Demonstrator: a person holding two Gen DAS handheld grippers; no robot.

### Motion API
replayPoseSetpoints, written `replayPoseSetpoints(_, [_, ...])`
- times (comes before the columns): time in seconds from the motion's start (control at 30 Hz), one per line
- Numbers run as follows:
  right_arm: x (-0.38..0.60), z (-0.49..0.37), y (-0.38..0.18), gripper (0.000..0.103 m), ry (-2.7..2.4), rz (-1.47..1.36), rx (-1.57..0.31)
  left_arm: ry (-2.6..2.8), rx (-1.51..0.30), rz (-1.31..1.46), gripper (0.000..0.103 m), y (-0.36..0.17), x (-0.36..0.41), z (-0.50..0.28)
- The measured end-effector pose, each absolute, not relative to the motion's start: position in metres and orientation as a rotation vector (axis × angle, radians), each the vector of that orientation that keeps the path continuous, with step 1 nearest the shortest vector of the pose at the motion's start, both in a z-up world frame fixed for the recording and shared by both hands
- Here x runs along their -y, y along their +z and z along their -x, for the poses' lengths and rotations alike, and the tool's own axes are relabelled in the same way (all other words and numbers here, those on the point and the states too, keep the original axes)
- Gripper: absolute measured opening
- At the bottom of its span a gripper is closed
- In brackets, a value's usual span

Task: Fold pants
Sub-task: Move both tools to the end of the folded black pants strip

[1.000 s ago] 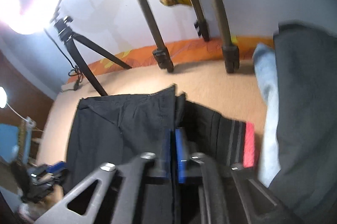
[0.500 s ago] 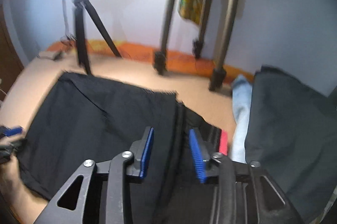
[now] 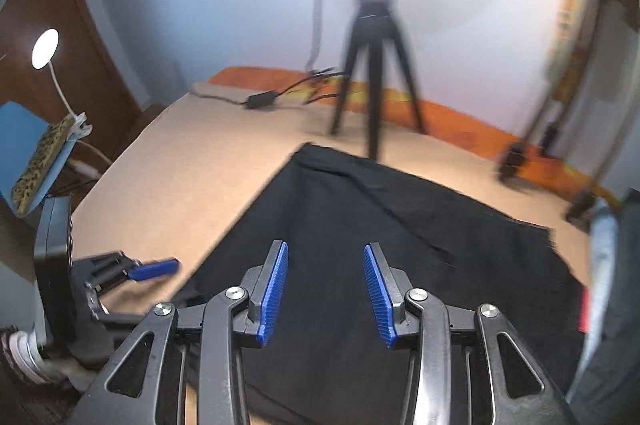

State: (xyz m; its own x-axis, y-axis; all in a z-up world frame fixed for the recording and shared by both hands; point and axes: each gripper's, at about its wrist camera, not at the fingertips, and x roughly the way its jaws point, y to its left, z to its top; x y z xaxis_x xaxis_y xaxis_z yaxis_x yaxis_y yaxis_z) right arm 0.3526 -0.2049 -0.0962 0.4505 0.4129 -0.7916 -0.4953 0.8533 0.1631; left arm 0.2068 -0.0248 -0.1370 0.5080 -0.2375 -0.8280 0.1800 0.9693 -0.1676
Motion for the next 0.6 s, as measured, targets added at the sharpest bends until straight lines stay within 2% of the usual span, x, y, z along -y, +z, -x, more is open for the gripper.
replayPoseSetpoints(0.6, [0.094, -0.403, -0.148, 0.041, 0.580, 0.043, -1.208, -0.312, -1.038, 0.237, 0.047, -0.138, 0.006, -0.210])
